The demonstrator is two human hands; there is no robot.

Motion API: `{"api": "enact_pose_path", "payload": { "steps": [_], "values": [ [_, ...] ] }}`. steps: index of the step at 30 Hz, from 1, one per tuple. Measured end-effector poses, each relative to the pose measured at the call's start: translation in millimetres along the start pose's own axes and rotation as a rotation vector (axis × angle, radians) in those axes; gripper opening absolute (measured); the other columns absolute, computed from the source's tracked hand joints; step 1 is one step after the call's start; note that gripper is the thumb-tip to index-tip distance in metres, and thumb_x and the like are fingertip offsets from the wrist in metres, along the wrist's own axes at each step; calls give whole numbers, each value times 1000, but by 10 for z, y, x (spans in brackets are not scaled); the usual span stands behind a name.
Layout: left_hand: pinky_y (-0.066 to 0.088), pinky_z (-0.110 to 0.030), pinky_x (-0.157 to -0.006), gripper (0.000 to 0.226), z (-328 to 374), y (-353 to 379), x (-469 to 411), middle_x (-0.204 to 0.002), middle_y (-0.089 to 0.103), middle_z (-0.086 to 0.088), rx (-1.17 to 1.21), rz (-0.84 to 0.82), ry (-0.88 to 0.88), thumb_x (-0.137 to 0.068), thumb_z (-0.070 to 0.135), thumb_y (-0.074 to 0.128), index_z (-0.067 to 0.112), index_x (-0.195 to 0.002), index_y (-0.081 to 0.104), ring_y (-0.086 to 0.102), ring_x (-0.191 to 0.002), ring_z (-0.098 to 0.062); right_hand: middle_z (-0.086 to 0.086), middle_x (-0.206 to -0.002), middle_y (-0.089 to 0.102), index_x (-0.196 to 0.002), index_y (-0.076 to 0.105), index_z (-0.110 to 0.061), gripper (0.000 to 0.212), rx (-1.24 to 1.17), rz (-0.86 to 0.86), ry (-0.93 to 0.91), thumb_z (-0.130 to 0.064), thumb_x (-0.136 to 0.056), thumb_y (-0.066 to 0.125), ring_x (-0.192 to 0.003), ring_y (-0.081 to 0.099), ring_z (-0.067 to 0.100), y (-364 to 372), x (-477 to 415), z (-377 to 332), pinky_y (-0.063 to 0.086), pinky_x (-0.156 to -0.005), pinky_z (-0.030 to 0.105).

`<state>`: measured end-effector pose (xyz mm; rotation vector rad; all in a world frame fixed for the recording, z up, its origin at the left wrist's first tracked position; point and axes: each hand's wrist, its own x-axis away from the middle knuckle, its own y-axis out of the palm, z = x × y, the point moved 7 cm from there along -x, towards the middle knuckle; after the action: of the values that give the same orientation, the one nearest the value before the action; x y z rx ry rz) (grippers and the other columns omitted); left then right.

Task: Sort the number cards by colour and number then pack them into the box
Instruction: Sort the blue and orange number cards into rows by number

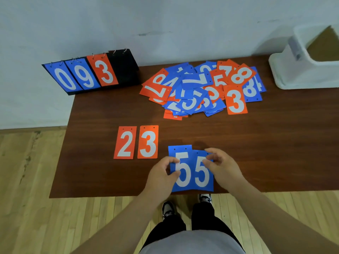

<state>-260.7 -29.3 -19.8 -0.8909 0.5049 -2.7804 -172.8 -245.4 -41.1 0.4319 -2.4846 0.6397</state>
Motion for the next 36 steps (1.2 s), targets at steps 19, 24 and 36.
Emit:
{"api": "enact_pose_path", "payload": {
  "steps": [19,24,36],
  "values": [
    [52,-29,-89,45,57,829,-345,-112,39,7,-689,-110,202,-98,33,62,37,-141,50,46,-103,-11,-5,-117,55,-145,51,-29,49,649,-19,-173,-35,-98,61,-98,55,11,-53,-270,321,47,-84,23],
    [51,-29,-89,44,62,826,-392,-110,34,7,-746,-120,172,-96,39,64,39,-138,49,43,-101,-11,-7,-109,49,-144,51,-35,50,722,-51,-206,-44,-96,62,-97,53,10,-85,-287,319,50,-83,24],
    [52,-34,-100,52,510,419,-612,-133,43,10,-574,95,97,-92,42,69,40,-139,48,46,-126,-10,-8,-135,51,-138,53,-38,53,602,-25,-257,-44,-89,71,-126,50,13,-667,-575,-202,50,-102,34]
  ]
}}
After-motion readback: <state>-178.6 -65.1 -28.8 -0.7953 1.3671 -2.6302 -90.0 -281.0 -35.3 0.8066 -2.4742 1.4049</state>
